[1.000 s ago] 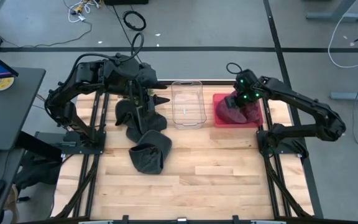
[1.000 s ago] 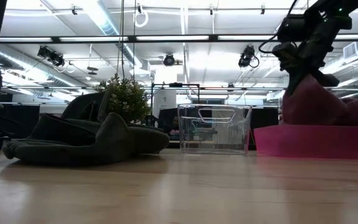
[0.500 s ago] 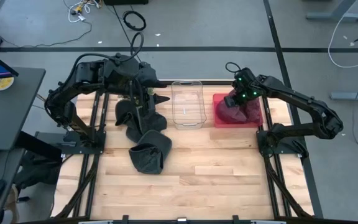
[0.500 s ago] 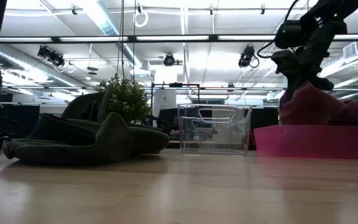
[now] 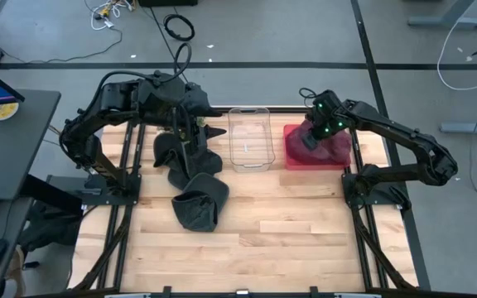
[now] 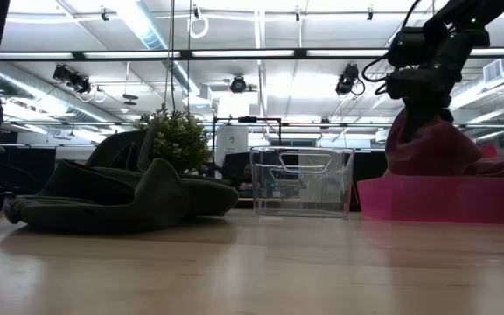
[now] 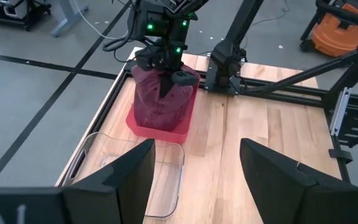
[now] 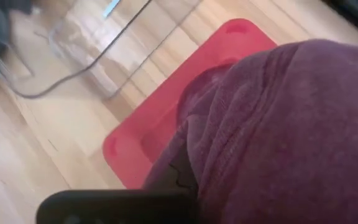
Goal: Pick & Place hat
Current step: Put the red cap into the red bin
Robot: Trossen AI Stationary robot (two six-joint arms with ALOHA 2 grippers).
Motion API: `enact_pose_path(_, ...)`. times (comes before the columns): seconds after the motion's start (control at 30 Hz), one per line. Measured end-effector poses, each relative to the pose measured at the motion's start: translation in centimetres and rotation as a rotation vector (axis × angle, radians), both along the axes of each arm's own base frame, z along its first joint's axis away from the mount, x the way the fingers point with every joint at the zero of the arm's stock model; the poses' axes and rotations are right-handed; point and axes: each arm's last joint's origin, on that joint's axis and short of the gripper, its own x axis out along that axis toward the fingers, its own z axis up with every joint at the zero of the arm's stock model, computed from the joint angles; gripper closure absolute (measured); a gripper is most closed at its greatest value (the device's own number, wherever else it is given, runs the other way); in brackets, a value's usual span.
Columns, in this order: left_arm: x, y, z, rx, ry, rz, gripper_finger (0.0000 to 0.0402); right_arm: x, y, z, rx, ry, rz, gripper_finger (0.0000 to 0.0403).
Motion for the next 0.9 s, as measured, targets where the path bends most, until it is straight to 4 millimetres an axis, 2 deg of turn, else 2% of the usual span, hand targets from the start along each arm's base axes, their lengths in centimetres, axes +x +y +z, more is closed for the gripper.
enact_pose_path(0.47,0.3,0.0,-0.2,-0.007,0.008,0.004,0.0163,-2.2,0.0,-0.6,-0.007,0.253,-0.103,0.0403)
enact_pose_path(0.9,3.2,0.2,-2.4,-0.017,0.099,-0.005,0.0163,-2.4,-0.4,-0.8,0.016,0.241,-0.165,0.0401)
